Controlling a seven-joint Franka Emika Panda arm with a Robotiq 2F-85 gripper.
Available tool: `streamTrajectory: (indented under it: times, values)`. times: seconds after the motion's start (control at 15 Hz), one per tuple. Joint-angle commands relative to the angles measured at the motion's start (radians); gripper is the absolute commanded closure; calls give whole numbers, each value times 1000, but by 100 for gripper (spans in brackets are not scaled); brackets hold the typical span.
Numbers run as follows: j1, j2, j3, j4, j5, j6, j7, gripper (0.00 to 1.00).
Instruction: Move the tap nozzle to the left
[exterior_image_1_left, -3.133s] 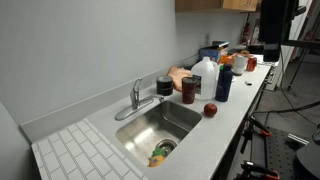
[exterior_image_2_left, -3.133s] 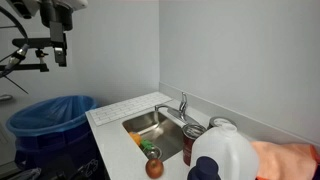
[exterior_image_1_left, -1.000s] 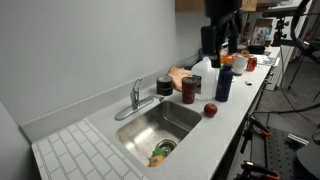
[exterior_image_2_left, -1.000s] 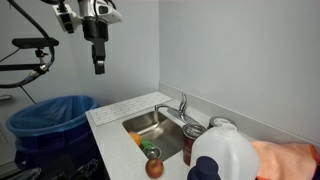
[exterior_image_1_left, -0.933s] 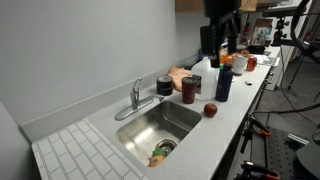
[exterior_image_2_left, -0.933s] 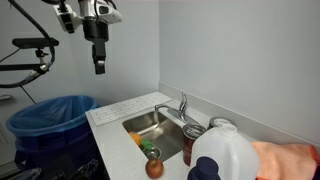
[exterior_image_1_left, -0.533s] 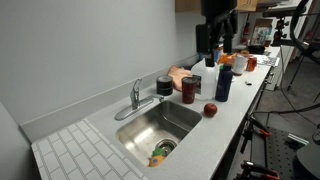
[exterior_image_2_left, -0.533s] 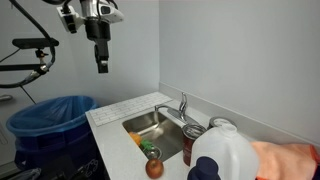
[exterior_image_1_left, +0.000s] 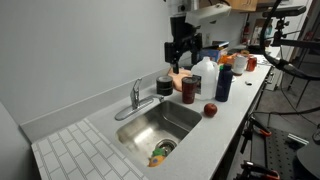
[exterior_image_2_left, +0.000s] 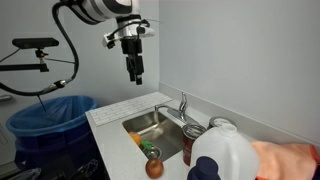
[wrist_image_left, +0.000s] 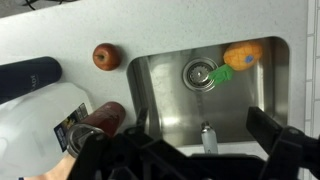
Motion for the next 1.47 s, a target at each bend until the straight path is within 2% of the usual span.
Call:
streamTrajectory:
  times: [0.0,0.4,0.53,0.6,0.93,1.07,1.2,1.4]
  values:
    - [6,167,-59,98,-44,76,0,0]
    - [25,335,-150,176,-44,168,-2,0]
    - [30,347,-170,186,-30,167,3,0]
    - [36,325,-172,149,-25,170,-6,0]
    - [39,341,-181,168,-25,170,-5,0]
    - [49,358,-198,183,-90,181,51,0]
    - [45,396,-213,204,-124,176,18,0]
    - [34,440,-225,222,-115,197,-78,0]
